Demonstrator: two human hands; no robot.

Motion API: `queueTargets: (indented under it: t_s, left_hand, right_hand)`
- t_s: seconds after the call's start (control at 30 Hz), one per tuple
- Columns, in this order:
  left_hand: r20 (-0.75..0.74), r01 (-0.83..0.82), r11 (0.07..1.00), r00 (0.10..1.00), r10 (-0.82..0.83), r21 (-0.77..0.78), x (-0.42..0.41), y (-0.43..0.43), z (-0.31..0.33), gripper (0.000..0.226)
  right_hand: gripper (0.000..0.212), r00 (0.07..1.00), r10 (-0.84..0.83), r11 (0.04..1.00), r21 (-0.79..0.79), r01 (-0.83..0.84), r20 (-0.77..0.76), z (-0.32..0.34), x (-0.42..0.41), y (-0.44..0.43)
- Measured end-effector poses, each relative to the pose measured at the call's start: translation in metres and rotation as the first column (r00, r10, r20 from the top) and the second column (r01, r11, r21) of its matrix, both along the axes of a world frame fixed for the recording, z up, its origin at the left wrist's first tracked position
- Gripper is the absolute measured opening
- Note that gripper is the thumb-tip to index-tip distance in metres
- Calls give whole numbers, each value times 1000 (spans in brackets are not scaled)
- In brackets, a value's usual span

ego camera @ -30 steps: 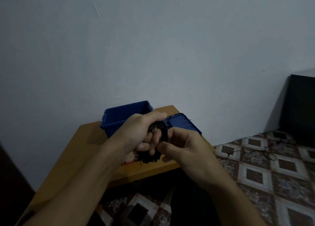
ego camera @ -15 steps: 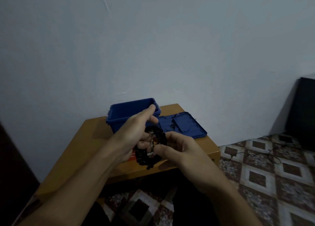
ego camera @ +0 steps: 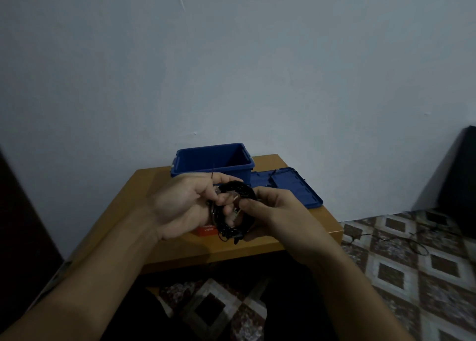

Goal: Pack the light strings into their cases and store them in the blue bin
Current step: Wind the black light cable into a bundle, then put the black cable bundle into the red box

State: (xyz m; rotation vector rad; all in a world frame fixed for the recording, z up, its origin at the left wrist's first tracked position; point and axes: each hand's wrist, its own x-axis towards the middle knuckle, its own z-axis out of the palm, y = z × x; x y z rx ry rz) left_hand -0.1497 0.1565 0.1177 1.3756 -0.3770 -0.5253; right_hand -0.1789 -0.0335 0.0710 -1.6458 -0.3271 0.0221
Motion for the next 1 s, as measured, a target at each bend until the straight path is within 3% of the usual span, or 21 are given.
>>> queueTargets:
  t_s: [0.13,0.3,0.47,0.6,0.7,1.0]
  left_hand:
    - [33,-14,1000,999,13,17,11,8,-1,47]
    - [140,-166,979,979,149,118,32,16,0,36]
    - [407,-376,861,886,225,343,64,22,-5,39]
    - [552,-517,765,793,258,385,90,26,-16,44]
    - [578,-558,742,765,286,372,100,24,-24,25]
    - [600,-627,663,732,322,409,130,27,-75,25]
  right_hand:
    - [20,999,32,999,-21,-32,-15,6,16,6]
    - [21,1000,23,994,-105,-21,16,14,50,12]
    - [20,998,21,972,-235,-6,59,26,84,17]
    - [15,989,-3,928,-369,58,149,28,110,21]
    - [15,981,-12,888,-450,98,191,22,128,22]
    - [17,966,4,789,-594,157,260,-14,159,25]
